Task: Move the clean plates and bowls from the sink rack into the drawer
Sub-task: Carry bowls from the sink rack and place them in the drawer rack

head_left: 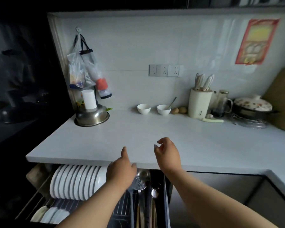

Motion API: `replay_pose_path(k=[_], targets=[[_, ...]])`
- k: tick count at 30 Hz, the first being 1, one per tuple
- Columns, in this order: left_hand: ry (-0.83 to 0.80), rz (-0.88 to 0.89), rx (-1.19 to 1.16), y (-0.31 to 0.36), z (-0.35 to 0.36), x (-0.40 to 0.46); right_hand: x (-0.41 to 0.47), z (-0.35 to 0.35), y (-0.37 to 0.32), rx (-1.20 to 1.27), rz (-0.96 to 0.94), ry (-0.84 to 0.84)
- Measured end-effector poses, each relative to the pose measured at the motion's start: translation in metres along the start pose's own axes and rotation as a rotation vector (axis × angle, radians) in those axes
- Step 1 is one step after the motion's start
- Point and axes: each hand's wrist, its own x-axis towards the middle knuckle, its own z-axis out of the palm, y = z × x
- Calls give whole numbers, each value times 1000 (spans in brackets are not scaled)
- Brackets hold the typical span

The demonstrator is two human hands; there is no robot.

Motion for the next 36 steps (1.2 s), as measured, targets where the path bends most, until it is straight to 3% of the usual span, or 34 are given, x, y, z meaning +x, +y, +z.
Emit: replay_pose_path(k=[24,36], targets=[[-231,512,-37,407,185,-35,35,-360,275,-208,370,382],[-356,734,-28,510,227,-77,-6,-449,350,-268,597,518]])
